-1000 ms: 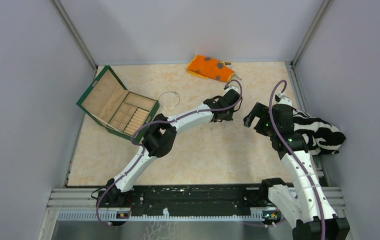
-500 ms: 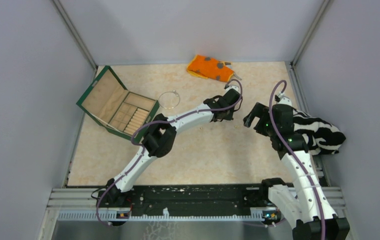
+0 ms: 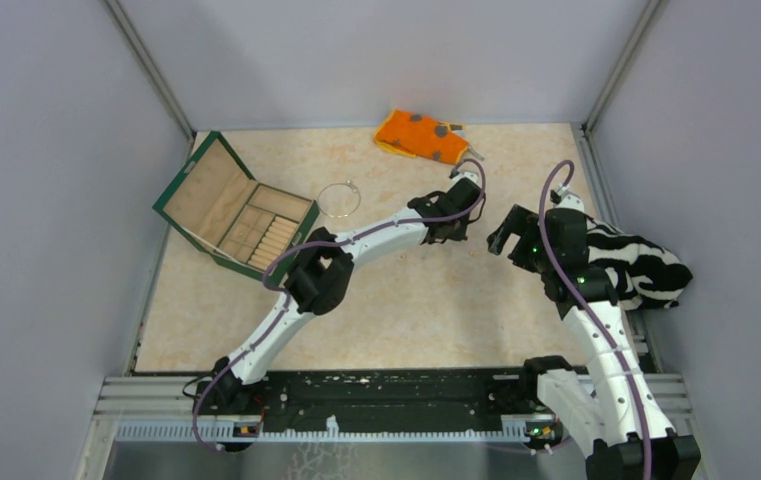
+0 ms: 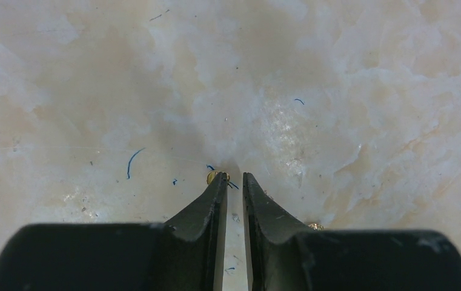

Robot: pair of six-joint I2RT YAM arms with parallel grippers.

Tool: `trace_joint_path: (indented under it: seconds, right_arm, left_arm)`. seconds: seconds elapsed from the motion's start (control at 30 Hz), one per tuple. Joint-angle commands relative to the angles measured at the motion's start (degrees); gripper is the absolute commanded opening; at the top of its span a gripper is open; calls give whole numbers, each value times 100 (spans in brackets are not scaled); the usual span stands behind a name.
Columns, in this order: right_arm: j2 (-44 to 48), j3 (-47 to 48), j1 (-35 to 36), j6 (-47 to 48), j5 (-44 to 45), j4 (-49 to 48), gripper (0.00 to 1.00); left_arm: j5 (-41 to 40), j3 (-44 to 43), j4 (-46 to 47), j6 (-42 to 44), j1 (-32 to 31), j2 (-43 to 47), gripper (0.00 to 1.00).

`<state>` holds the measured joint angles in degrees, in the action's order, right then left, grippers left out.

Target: Organize the mixed jewelry

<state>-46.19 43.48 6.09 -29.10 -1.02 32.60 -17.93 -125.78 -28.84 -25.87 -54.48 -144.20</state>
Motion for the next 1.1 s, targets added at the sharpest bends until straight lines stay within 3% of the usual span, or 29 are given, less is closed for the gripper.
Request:
trace_joint_path:
  seconds: [0.0, 0.27, 0.63, 0.83, 1.07]
  right_arm:
    - [58, 2, -35, -1, 3, -162, 93]
    - [52, 11, -37, -8, -19, -161, 93]
    - [93, 11, -32, -27, -17, -122, 93]
    - [92, -15, -37, -49, -36, -144, 93]
    - [0, 43, -36, -45, -26, -111, 93]
  left_arm:
    - [15, -131, 38, -15, 25, -136, 22]
    - [71, -111, -23, -111, 74, -148, 21]
    - [85, -37, 19, -120, 104, -32, 11]
    - [77, 39, 30, -89, 104, 64, 0]
    - [113, 413, 116, 236, 104, 614, 0]
